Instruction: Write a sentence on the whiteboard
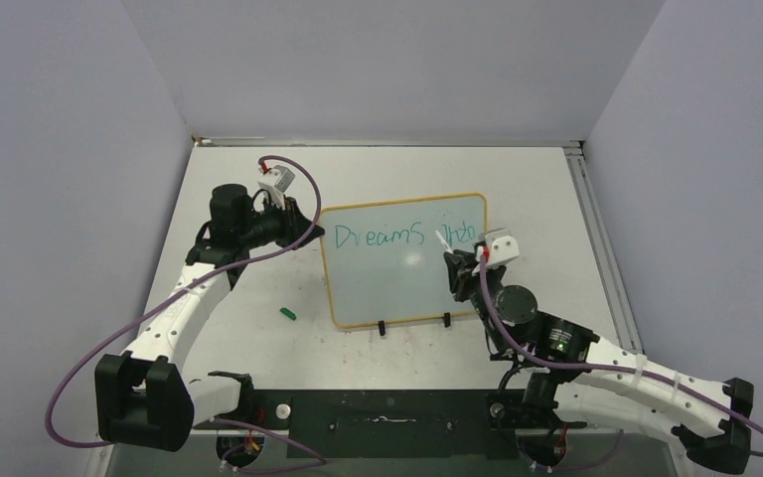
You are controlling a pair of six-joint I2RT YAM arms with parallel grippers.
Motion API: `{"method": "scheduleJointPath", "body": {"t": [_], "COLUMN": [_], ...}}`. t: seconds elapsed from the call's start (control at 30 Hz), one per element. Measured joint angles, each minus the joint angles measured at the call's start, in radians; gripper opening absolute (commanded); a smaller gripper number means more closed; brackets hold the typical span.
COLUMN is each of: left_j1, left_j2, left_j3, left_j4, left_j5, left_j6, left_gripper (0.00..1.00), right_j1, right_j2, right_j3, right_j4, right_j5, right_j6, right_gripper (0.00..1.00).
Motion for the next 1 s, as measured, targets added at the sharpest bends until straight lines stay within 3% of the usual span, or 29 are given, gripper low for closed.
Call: {"method": "scheduleJointPath", "body": {"t": [0.33,0.73,1.0], "left_j1": [-0.002,-0.002,-0.002], "left_j2": [-0.003,-0.005,-0.005], "left_j3": [0.0,0.0,0.0], "left_j4": [-0.001,-0.003,-0.003], "left_j5": [-0.006,-0.006,-0.006], "left_j6": [-0.003,-0.004,-0.004], "left_gripper": [0.0,0.0,0.0], "right_j1": [0.214,0.266,0.27], "right_j2": [0.269,0.533,0.655], "right_j3": [-0.051,-0.06,-0.019], "right_j4": [0.246,0.466,0.486], "right_j5": [-0.031,-0.04,-0.029], "right_j6": [-0.028,-0.043,-0.046], "right_gripper": [0.05,0.05,0.05]}}
